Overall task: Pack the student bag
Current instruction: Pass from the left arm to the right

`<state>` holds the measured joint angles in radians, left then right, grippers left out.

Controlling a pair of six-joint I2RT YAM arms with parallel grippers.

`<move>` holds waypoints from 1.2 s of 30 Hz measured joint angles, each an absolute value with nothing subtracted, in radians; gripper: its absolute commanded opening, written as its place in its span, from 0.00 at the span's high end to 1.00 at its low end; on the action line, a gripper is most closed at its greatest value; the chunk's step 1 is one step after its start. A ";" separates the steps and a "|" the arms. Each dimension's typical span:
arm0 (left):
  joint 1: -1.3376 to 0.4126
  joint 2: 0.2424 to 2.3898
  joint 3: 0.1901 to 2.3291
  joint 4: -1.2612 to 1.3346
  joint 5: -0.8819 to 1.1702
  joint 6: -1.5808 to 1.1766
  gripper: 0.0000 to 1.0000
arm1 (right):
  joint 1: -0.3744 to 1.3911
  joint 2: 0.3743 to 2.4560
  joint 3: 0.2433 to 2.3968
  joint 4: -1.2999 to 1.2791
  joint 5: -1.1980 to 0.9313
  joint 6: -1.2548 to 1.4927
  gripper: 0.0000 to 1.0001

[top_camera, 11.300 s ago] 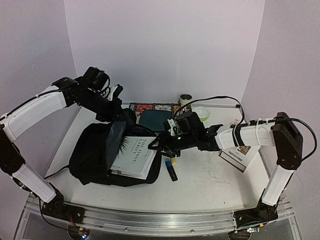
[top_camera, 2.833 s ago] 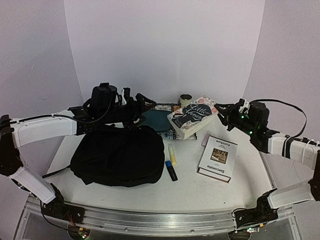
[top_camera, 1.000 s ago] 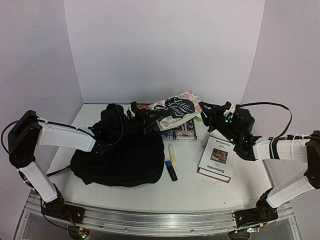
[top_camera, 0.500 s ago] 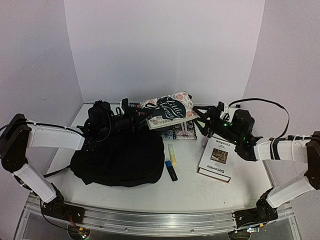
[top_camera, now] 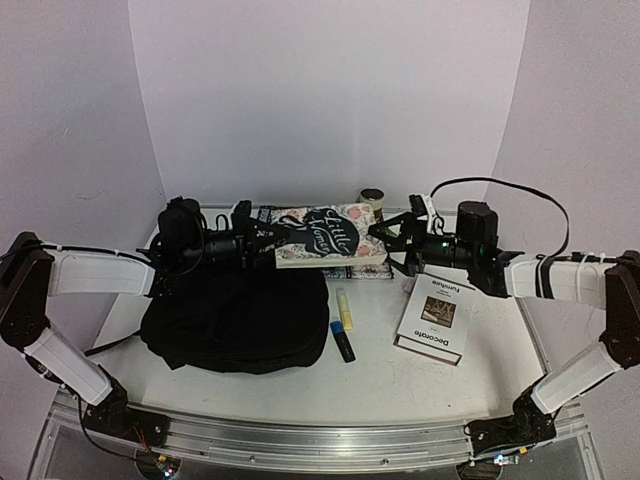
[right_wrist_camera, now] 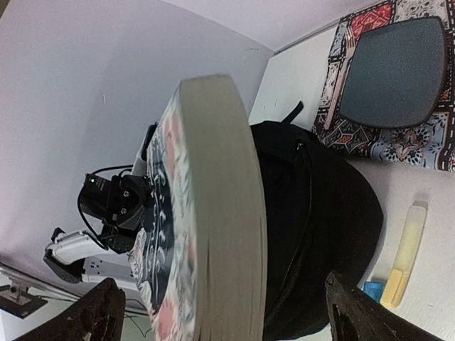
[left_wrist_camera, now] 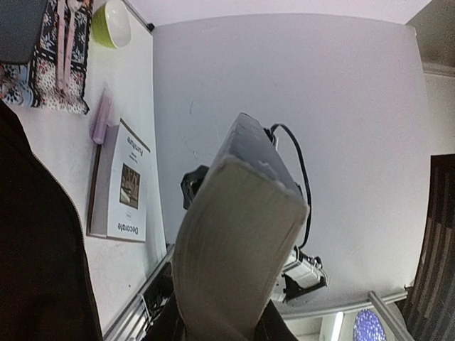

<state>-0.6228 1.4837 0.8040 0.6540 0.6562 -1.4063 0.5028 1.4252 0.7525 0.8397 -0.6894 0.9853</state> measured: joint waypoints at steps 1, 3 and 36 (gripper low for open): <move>-0.624 1.484 0.804 0.654 0.679 -1.406 1.00 | 0.501 1.440 0.771 0.826 -0.711 0.970 0.02; -0.626 1.484 0.804 0.653 0.720 -1.406 1.00 | 0.499 1.469 0.809 0.800 -0.751 0.942 0.02; -0.608 1.480 0.849 0.611 0.818 -1.333 0.65 | 0.499 1.522 0.914 0.763 -1.056 0.893 1.00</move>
